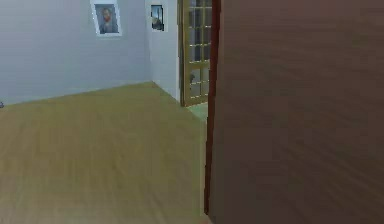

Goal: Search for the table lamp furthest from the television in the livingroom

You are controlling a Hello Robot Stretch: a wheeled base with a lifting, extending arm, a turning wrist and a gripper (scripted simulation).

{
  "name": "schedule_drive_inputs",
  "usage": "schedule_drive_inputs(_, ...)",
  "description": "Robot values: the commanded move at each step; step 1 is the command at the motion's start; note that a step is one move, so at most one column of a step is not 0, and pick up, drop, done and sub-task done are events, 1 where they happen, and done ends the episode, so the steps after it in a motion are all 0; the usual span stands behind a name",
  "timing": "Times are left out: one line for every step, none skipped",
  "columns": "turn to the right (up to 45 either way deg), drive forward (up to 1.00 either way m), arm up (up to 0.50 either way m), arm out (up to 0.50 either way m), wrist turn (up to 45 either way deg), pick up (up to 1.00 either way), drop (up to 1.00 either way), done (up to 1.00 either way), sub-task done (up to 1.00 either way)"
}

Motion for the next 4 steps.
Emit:
schedule_drive_inputs(-21.0,0.00,0.00,0.00,0.0,0.00,0.00,0.00,0.00)
schedule_drive_inputs(0.0,1.00,0.00,0.00,0.0,0.00,0.00,0.00,0.00)
schedule_drive_inputs(-15.0,0.00,0.00,0.00,0.0,0.00,0.00,0.00,0.00)
schedule_drive_inputs(0.0,0.05,0.00,0.00,0.0,0.00,0.00,0.00,0.00)
